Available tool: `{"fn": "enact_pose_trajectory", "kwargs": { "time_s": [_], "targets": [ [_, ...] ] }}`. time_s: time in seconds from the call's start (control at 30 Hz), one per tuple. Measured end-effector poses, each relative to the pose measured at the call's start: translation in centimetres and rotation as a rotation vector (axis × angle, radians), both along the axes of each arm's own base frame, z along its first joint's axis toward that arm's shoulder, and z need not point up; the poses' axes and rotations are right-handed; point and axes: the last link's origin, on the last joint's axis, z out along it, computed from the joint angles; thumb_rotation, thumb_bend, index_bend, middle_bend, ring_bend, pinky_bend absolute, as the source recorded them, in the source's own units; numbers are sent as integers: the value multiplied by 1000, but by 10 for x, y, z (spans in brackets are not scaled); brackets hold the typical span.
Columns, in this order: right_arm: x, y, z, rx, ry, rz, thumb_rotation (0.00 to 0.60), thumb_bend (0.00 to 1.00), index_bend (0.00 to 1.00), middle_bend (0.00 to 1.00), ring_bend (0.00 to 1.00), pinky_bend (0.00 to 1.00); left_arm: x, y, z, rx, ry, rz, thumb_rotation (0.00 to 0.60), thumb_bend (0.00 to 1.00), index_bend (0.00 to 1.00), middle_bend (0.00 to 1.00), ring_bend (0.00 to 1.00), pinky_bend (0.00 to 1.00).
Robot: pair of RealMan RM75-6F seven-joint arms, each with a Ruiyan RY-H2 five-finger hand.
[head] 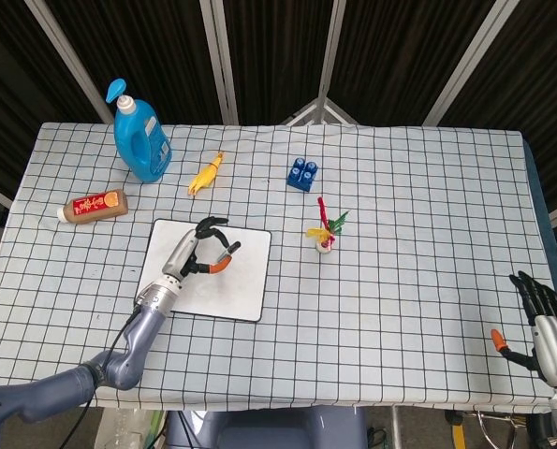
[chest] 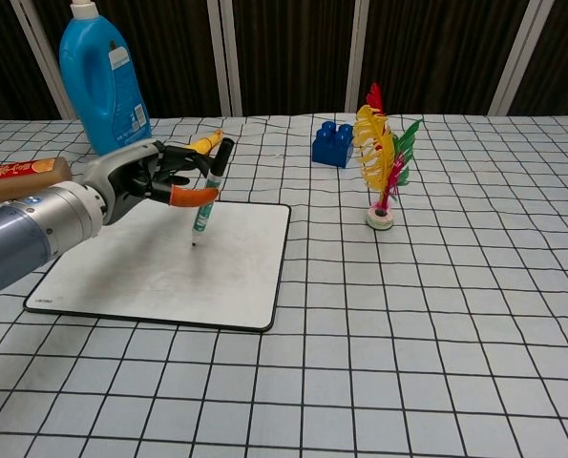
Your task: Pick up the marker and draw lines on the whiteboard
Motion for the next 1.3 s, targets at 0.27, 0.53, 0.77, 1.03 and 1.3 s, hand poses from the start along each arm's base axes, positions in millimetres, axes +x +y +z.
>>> {"fn": "enact_pose_trajectory", "kwargs": {
  "time_s": [0.27,0.53,0.77,1.03,1.3],
  "targets": [
    [-1,0,1,-2,0,-3,600,353,0,0,0,0,-14,6,3,29,64,0,600,513,679,146,3,55],
    [0,0,1,-3,1,0,600,354,0,0,0,0,-32,15,19,111,148,-14,600,513,679,146,3,56],
    [1,0,1,-3,1,4,600,354,0,0,0,0,-23,11,30,110,26,6,600,513,679,146,3,55],
    [2,1,1,-5,2,5,600,354,0,0,0,0,0,-4,31,52,-86,-4,600,513,679,146,3,55],
    [1,1,2,-7,1,3,600,355,0,0,0,0,12,-10,16,17,-67,-13,600,513,679,147,3,55]
  ]
}}
